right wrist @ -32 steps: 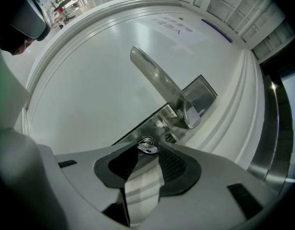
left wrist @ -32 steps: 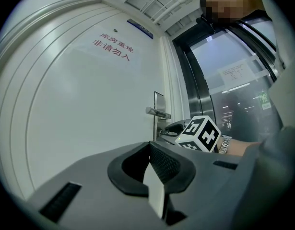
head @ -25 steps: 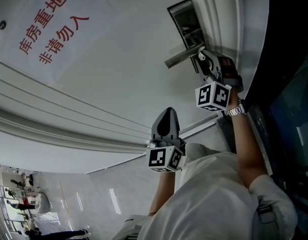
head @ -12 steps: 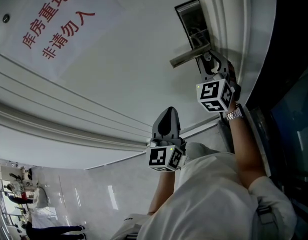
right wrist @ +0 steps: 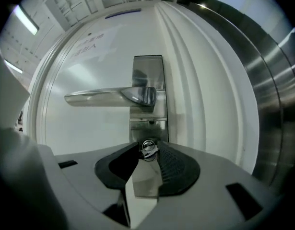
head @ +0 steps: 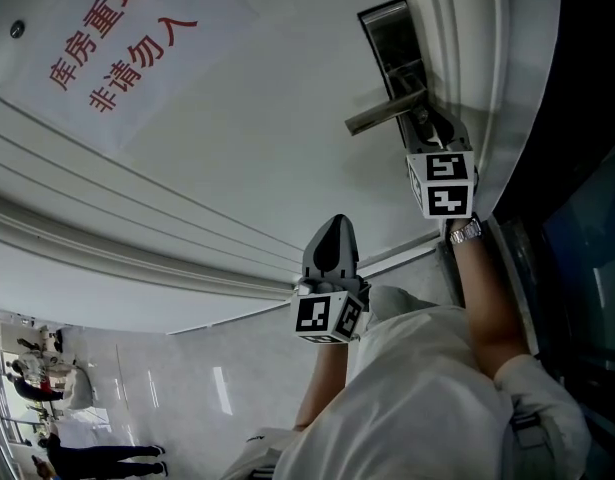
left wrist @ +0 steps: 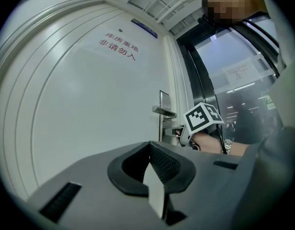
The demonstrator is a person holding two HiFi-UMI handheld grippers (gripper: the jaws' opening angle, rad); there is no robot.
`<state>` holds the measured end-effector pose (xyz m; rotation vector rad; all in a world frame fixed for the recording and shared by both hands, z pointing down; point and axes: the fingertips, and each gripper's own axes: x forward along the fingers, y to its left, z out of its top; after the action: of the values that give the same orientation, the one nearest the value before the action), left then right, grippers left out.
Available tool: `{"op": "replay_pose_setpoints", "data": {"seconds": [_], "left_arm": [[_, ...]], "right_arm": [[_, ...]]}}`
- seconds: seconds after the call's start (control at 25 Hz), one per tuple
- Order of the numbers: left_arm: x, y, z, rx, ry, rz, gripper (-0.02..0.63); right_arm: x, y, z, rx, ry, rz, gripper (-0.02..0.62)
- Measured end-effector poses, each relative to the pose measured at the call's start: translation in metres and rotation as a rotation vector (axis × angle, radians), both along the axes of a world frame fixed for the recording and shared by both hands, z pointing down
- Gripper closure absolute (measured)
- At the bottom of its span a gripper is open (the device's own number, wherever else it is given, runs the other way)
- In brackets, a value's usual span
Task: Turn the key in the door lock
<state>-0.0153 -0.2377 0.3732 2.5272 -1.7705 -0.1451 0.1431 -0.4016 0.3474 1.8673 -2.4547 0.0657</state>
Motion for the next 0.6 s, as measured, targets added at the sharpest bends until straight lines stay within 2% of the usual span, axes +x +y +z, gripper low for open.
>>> {"op": "replay_pose_setpoints", "data": {"seconds": [0.12, 0.24, 0.32, 0.44, 0.6], "left_arm": [[0.0018, 0.0006, 0.0006, 0.000, -0.007, 0.006, 0.597], [0.0047, 0.0018, -0.0016, 0.002, -0.012, 0.009, 0.597], [0.0022, 0.0023, -0.0010, -0.002, -0.010, -0.001, 0.597], [-0.0012, 0.0026, -0.0019, -0.001, -0.006, -0.008, 0.597], [-0.0053, 0.0024, -0.0008, -0.007, -0.009, -0.021, 0.597]], "right_arm": [[0.0004, -0.0011, -0.0004, -0.005, -0.034, -0.008, 0.472], [0.0003, -0.0002, -0.0006, 0.026, 0.024, 0.011, 0.479], [-0.0013, 0.0020, -0.0024, 0.078, 0.163, 0.035, 0.477], [-0.0054, 0.0045, -0.0030, 0.159, 0.440, 0.073, 0.477], [-0.0088, 0.0032, 0.0006, 0.202, 0.627, 0.044, 0.477]]}}
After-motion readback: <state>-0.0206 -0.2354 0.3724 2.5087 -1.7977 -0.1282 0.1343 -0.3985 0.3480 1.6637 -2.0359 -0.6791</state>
